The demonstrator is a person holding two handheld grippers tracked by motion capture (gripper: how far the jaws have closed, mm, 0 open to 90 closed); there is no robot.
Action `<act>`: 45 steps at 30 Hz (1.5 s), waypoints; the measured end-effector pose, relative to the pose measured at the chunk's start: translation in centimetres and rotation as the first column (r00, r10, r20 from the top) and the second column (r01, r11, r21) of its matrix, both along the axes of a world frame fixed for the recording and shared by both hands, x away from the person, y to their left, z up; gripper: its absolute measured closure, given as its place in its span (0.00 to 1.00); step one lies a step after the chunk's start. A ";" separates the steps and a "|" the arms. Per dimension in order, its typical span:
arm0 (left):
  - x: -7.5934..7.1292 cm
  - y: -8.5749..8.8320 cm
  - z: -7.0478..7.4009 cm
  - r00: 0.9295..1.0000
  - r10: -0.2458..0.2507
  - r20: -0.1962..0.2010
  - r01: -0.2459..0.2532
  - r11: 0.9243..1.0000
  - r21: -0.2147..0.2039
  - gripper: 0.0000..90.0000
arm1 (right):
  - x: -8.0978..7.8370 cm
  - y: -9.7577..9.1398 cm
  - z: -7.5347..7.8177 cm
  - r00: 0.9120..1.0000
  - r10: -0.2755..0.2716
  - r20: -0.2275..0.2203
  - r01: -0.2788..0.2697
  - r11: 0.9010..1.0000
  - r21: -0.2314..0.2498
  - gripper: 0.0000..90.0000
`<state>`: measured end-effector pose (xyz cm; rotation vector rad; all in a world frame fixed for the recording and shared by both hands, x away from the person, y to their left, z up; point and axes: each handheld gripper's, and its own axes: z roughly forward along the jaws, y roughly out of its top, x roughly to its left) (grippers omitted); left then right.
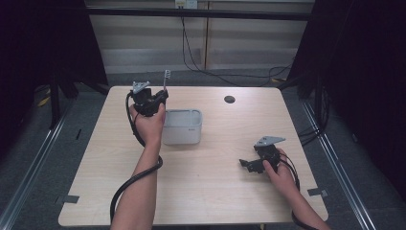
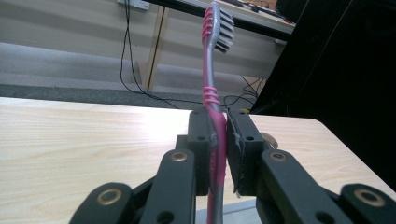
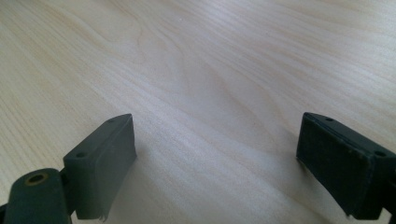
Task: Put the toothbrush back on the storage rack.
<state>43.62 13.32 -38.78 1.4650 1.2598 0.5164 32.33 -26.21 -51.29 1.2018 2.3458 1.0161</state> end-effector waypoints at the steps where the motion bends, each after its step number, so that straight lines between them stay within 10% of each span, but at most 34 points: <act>1: 0.0 0.0 -0.1 1.000 -0.001 0.002 0.001 1.000 0.000 0.90 | 0.0 0.0 0.0 1.000 0.000 -0.001 0.000 1.000 0.000 0.12; 45: -2.6 1.2 -1.1 1.000 -0.004 0.004 0.004 1.000 0.024 0.90 | 0.0 0.0 0.0 1.000 0.005 0.005 -0.005 1.000 -0.005 0.13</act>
